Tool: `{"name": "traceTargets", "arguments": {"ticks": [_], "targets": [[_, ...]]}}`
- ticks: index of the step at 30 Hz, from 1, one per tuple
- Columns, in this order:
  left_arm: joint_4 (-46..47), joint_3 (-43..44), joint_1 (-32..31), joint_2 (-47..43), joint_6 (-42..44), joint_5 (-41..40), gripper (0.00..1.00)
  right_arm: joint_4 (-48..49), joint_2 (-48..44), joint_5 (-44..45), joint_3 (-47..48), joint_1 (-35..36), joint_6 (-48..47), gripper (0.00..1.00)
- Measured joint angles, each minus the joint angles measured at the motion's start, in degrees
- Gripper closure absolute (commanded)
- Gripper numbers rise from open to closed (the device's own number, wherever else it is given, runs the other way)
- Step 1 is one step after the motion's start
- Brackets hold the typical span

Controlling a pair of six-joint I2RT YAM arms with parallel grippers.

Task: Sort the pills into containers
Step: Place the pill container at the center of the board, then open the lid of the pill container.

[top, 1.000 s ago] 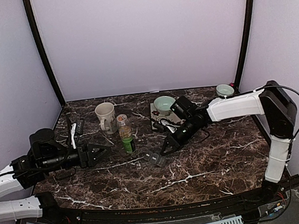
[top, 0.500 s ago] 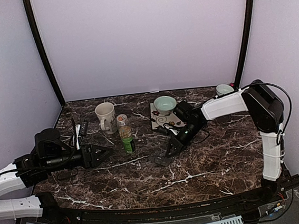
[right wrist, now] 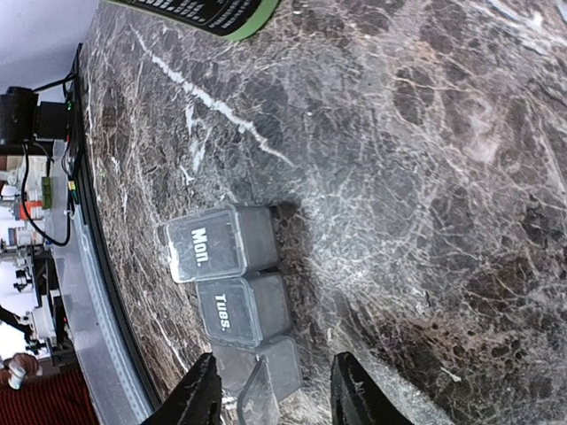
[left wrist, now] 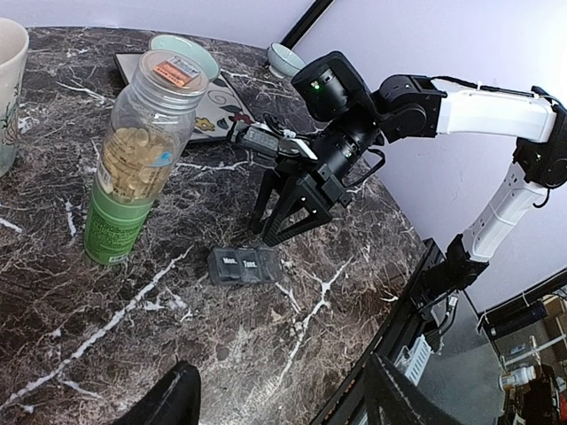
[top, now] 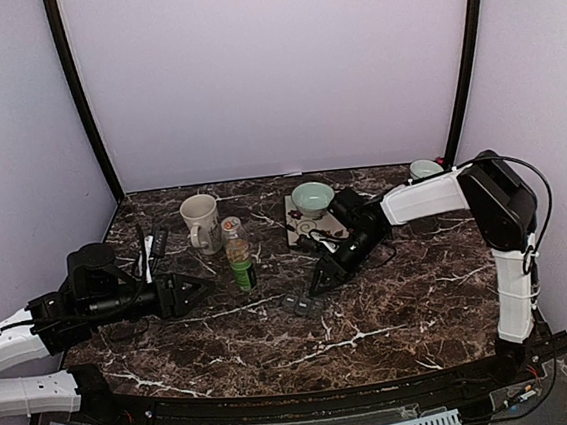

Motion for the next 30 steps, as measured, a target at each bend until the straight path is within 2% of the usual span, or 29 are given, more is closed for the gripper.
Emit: {"name": "traceTargets", "arguments": {"ticks": [14,21,30], "targets": [[0.61,-0.22,0.00,2.05,-1.07,0.15,0.38,0.31,-5.66,7.61,-0.15,0.02,2.34,0.49],[2.03,-2.78,-0.92,3.08,-2.56,-1.44,0.45,0.17,-10.34,18.67,-0.42,1.62,2.01,0.48],[5.29,-5.68,-7.48,7.85,-6.21,-8.13,0.58,0.35,-13.75,35.01,-0.48,10.49,-0.76,0.47]]}}
